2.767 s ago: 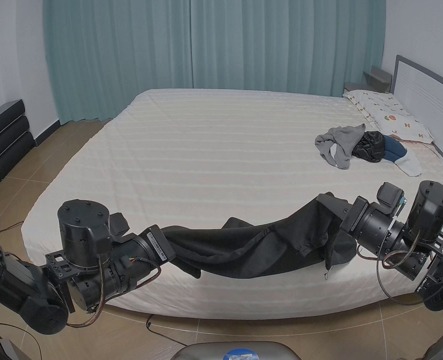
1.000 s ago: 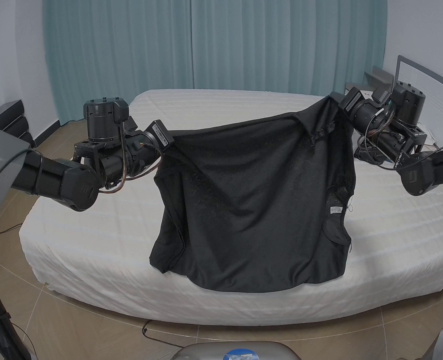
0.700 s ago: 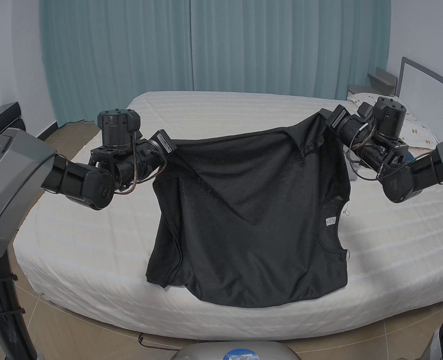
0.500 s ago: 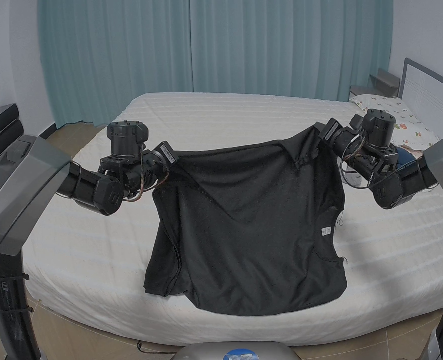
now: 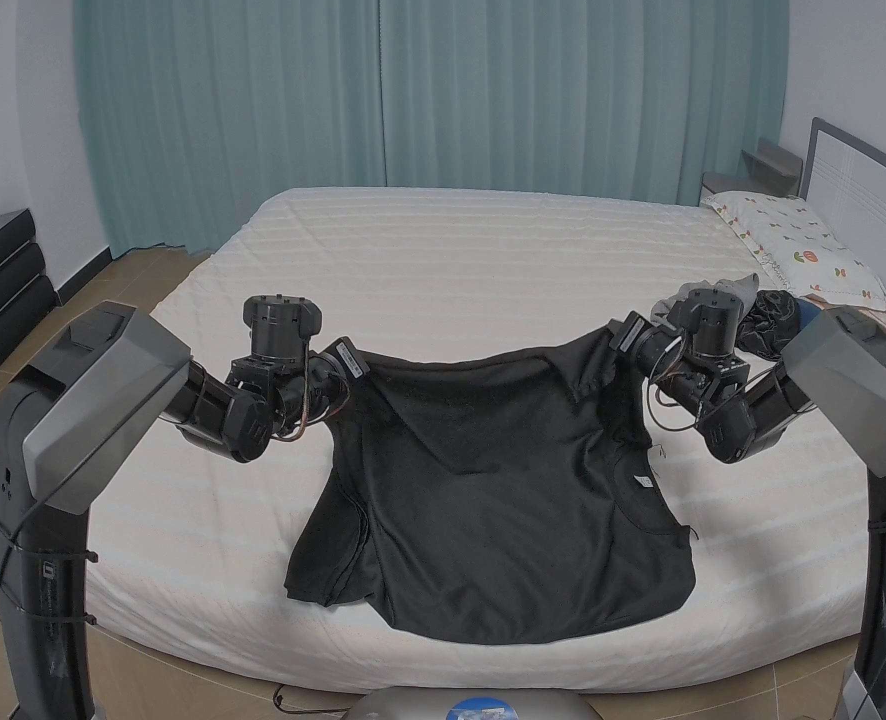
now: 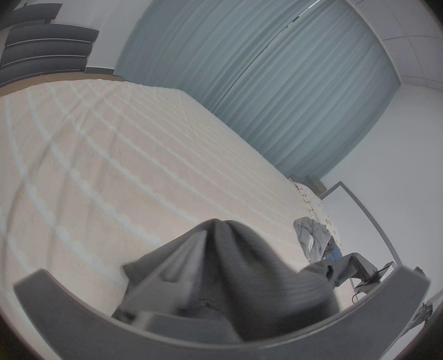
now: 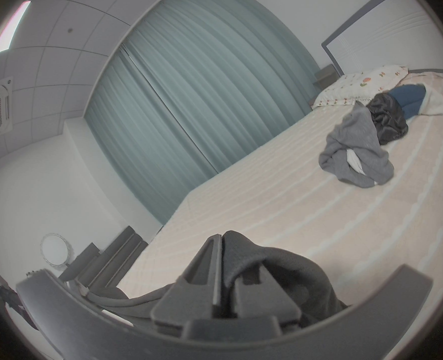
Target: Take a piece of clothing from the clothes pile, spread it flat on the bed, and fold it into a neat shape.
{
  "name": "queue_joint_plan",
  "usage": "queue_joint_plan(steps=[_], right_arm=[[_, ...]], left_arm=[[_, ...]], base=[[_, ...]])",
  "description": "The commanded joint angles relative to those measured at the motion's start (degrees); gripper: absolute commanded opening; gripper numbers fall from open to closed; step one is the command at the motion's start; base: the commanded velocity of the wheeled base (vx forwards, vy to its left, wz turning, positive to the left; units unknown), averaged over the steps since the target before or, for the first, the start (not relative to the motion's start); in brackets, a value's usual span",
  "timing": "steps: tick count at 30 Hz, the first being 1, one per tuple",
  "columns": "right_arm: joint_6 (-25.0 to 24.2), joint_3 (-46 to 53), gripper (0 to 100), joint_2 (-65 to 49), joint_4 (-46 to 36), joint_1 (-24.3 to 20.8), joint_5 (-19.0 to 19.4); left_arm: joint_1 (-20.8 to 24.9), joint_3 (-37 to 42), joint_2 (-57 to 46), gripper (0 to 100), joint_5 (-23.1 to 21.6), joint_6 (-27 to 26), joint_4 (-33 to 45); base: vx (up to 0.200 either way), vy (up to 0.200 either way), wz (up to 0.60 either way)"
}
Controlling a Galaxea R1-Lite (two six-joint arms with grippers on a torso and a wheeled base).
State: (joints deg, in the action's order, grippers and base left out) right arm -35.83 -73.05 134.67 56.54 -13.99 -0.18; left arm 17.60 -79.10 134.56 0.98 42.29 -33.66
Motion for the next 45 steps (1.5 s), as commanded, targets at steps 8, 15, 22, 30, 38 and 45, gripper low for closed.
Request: queue_joint_plan(steps=[8,15,22,30,38,45], right_arm=[[-0.21,-1.57,100,11.49,-1.26,3.01,-1.49],[-4.60,-0.96,100,9.03,-2.14,7.23,-0.87],[-13.74,-0.34,100,4.81,-2.49,9.34,-0.61],[-13.74,4.40,100,4.29,-2.31,8.55,2.47],[-13.74,7.83,100,2.26,-2.40,5.82,3.43],[-13.65,11.35,100,0.42,-2.49,3.18,4.58]], left_arm=[[-1.87,-0.44,7.12,100,0.08,-2.83,1.14],[-5.39,0.62,3.69,100,-2.47,-2.04,13.00],[-8.55,-0.35,-1.58,100,-8.09,2.10,20.83],[-10.13,0.27,-8.09,100,-22.68,1.83,34.63],[-10.13,0.44,-7.56,100,-22.86,-9.42,46.67],[-10.04,3.34,-7.91,100,-20.57,-22.95,55.02]], base=[[0.000,0.000,0.00],[0.000,0.000,0.00],[0.000,0.000,0.00],[0.000,0.000,0.00],[0.000,0.000,0.00],[0.000,0.000,0.00]])
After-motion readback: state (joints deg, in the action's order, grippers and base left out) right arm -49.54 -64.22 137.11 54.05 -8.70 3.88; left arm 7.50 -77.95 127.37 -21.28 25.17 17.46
